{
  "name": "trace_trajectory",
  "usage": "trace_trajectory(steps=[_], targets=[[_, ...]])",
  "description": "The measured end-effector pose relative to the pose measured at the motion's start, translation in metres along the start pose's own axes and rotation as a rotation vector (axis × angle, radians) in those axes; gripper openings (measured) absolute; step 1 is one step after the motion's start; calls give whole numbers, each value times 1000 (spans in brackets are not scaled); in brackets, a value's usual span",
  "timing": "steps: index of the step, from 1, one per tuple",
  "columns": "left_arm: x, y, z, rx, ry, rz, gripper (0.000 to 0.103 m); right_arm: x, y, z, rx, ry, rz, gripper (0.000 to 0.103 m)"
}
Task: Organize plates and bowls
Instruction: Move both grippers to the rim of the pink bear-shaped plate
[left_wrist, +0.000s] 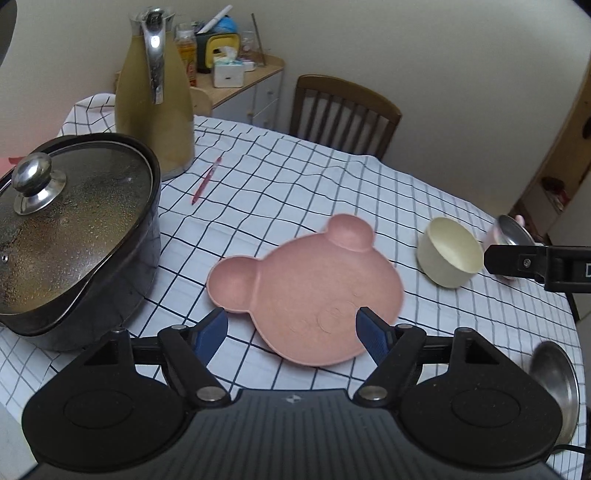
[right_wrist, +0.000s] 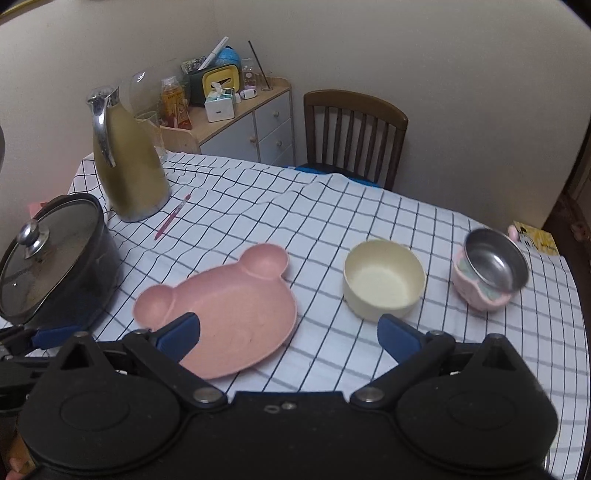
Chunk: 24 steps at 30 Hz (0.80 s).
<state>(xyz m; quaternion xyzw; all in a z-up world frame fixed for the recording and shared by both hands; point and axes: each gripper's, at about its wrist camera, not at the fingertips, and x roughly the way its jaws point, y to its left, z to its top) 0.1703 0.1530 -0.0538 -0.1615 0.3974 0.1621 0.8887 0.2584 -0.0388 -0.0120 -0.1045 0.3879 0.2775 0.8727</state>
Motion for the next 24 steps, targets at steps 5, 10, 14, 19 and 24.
trace_trajectory(steps=[5,10,14,19,24], targets=[[34,2,6,-48,55,54,76,46,-1,18,-89,42,18,103],[70,9,4,-101,124,111,76,98,-1,29,-158,115,44,102],[93,13,0,-124,160,152,76,133,2,33,-181,172,59,96],[114,18,-4,-159,198,167,76,168,7,33,-198,228,80,91],[123,18,-6,-168,203,175,75,190,14,31,-238,260,93,82]])
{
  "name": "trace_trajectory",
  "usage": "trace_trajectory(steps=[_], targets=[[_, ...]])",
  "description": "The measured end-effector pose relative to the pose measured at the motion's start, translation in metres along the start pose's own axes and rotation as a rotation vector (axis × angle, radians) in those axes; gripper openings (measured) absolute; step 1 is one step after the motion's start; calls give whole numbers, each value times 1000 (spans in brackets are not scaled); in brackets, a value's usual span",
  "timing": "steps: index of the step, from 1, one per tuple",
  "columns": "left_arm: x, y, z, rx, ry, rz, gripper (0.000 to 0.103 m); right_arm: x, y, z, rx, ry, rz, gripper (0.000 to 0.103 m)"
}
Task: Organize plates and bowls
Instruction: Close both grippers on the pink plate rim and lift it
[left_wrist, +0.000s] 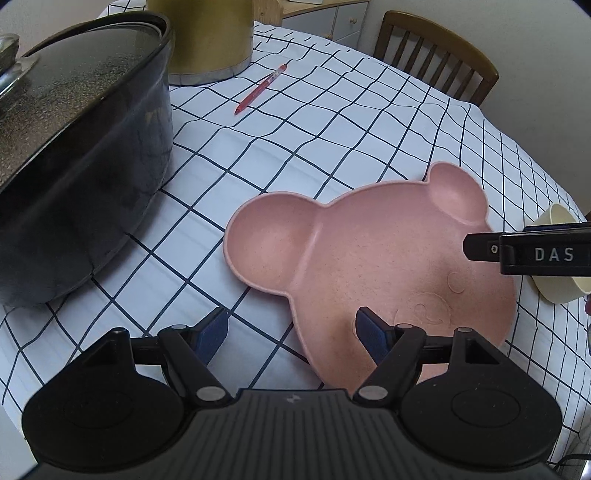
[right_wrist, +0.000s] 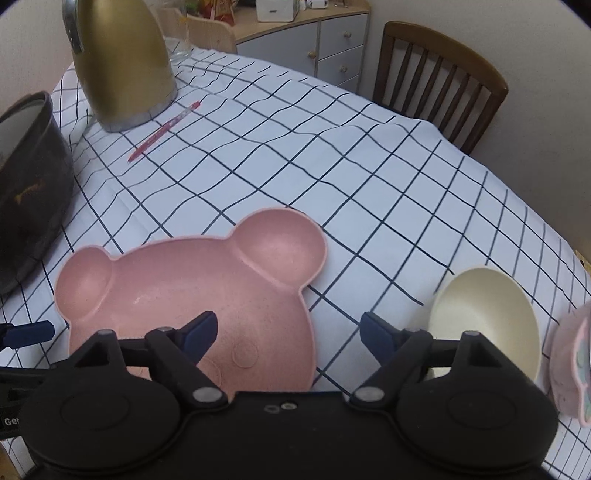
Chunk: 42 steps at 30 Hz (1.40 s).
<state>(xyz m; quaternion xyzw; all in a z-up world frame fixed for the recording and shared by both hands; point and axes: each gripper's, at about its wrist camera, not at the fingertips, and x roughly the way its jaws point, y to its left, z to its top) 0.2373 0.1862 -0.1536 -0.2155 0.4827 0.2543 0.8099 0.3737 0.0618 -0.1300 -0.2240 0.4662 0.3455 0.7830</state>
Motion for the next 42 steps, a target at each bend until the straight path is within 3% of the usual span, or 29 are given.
trace_trajectory(steps=[3,9,10,12,14,18,22,42], targets=[[4,0,-1,-13,1,-1,73,8,2,1,-26,12,4,79],[8,3,-1,-43,7,-14,52,20,-1,2,-49,36,23,69],[8,3,0,-47,6,-16,45,21,-2,2,-51,41,27,63],[7,3,0,-54,9,-25,38,23,-4,2,-52,47,36,57],[8,3,0,-57,12,-34,31,25,-6,2,-52,48,53,44],[6,1,1,-55,10,-50,17,24,-7,1,-48,44,61,31],[5,2,1,-57,11,-51,16,22,-12,-1,-41,42,56,20],[-47,3,-8,56,-43,-111,16,-40,-16,-34,61,-4,39,10]])
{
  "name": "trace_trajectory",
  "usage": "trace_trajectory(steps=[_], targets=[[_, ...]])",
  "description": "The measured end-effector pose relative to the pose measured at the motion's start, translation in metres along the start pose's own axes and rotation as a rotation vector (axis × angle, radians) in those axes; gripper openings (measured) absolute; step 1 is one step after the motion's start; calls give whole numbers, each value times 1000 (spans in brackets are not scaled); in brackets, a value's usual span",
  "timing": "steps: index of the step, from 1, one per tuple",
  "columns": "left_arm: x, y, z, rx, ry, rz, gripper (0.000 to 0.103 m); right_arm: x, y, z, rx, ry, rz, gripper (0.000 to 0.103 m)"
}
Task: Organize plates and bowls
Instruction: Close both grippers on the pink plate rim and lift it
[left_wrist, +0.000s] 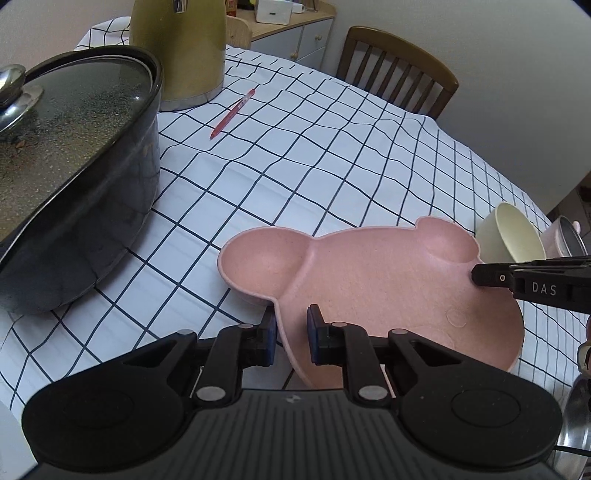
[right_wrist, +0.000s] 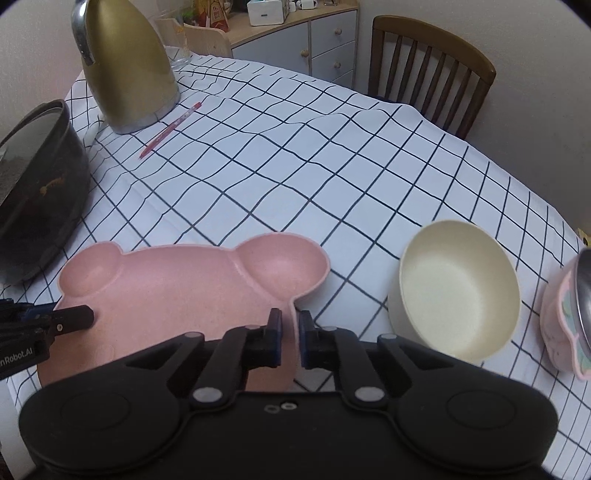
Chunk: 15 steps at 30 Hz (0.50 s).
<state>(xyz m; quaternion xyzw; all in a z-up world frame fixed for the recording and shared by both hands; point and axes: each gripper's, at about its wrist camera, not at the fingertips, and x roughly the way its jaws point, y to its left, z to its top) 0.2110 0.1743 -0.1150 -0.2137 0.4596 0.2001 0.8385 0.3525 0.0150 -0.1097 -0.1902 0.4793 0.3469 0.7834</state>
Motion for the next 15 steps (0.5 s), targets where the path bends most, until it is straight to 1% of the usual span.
trace_trajectory(steps=[7,15], targets=[[-31,5,-9,44,-6,-38,16,-38,10,-22,27,-15,-7,9],[-71,4,-22,120,-20,-90,16,-90,22,-54,105,-53,-24,9]])
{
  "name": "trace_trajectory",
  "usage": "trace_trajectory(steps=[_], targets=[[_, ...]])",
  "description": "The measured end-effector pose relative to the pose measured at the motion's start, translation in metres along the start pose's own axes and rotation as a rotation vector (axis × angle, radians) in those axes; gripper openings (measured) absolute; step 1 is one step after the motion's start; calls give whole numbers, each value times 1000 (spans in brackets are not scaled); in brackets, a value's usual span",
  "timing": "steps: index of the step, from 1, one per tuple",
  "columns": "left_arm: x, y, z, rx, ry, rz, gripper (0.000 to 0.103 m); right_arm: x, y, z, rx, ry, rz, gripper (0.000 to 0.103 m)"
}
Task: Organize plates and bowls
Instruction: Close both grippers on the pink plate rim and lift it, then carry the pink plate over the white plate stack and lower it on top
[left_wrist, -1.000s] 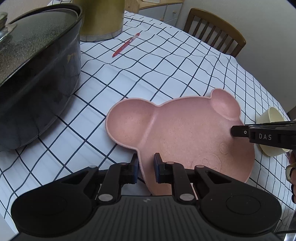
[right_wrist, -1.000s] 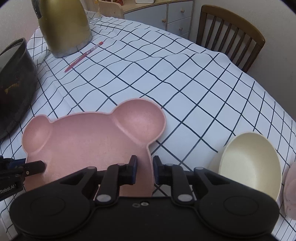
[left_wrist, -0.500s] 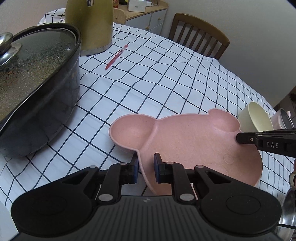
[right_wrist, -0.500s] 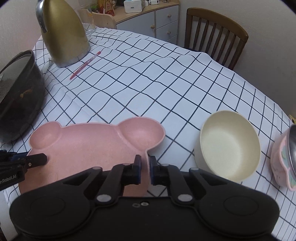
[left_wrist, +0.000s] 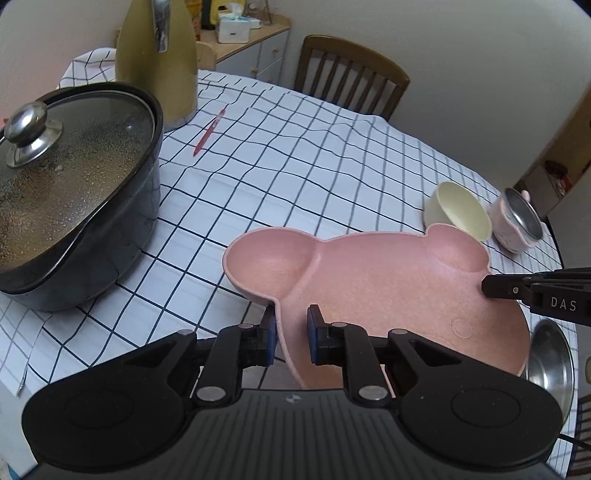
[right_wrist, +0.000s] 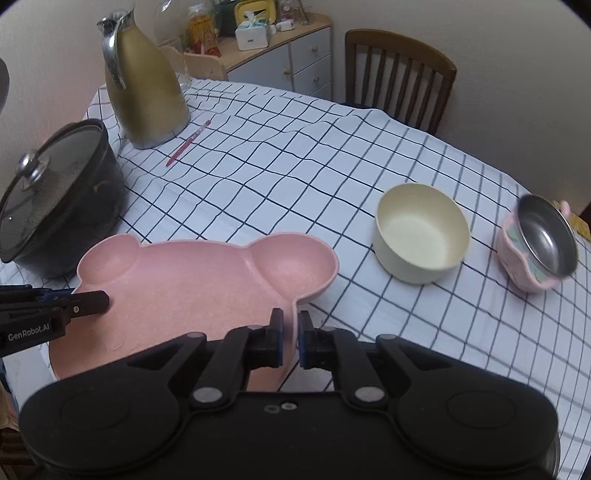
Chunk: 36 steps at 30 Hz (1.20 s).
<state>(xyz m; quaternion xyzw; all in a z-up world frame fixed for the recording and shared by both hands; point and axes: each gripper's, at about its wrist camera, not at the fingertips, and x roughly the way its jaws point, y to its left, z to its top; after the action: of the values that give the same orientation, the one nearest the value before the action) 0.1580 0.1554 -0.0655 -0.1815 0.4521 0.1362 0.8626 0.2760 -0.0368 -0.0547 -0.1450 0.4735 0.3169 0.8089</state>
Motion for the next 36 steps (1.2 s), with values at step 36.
trace_trajectory(steps=[36], targets=[[11,-61,-84,405,57,-188,16,-59,0,-205,368,-104,-194,9]])
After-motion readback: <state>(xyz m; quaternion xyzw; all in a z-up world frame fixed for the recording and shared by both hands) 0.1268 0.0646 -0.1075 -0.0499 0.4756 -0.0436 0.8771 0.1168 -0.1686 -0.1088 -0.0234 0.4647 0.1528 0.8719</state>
